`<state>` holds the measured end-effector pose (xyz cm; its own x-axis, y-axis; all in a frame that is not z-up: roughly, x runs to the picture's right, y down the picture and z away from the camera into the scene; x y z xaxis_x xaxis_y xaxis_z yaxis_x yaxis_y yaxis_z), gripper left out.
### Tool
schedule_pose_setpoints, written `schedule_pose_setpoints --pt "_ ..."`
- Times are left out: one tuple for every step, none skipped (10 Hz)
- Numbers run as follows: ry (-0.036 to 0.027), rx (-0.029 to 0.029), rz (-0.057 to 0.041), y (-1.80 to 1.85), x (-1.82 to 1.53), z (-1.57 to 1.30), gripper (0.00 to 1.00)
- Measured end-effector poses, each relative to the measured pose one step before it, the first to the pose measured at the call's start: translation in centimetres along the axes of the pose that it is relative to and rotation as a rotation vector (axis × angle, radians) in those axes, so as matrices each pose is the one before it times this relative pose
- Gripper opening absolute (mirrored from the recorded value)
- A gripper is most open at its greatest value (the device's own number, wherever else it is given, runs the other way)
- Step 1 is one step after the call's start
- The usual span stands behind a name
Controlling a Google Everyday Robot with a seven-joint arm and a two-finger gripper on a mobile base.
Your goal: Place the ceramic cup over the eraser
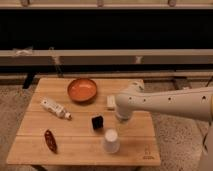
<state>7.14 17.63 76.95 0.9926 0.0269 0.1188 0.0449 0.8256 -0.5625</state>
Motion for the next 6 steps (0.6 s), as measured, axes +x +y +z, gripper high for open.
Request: schedule_pose_setpoints --pt "0.00005 0.00001 -0.00006 0.0 0.003 0.0 0.8" --pt "0.00205 -0.00047 0.00515 0.03 0.071 0.028 0.8" --pt "0.0034 0.00523 0.00664 -0.229 0.383 -0.107 0.8" --pt "0.0103 0.00459 0.01175 -0.004 1.304 -0.102 0.8" --pt "0.00983 0.00292 0.00889 0.296 1.595 -0.241 0.8" --pt "0.00692 0.00313 0.00845 0.447 1.478 -0.274 0.8"
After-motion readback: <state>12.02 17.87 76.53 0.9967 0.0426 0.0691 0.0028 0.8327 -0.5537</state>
